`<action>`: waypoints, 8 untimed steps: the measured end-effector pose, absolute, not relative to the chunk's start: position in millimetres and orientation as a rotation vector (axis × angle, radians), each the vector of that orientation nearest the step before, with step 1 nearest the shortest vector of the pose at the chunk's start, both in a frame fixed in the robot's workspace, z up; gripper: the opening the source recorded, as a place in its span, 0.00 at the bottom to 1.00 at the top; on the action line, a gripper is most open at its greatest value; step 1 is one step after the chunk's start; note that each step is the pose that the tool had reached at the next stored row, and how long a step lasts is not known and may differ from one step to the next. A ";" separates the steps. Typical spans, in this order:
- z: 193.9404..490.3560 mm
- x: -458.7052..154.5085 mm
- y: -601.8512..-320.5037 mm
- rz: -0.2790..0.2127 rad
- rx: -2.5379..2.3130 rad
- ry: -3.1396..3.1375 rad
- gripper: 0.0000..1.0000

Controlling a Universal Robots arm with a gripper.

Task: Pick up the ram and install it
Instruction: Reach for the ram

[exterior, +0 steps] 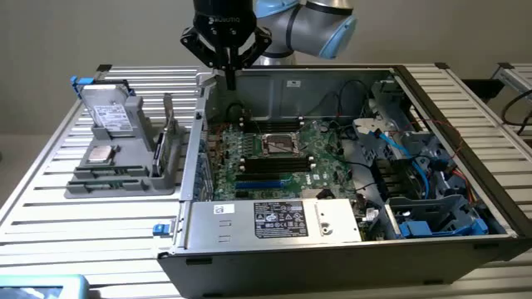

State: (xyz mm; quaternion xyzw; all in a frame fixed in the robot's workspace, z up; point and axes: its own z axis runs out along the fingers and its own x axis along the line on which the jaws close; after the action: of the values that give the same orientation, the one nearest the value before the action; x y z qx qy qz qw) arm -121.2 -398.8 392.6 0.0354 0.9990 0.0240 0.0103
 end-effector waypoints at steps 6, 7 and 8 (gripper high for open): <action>392.6 -121.2 -398.8 0.075 0.110 3.118 0.11; 392.6 -121.2 -398.8 0.075 0.110 3.118 0.11; 392.6 -121.3 -398.8 0.075 0.110 3.118 0.11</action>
State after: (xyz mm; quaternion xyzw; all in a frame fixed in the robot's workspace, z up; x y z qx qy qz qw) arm -121.3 -398.8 392.6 0.0354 0.9990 0.0240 0.0103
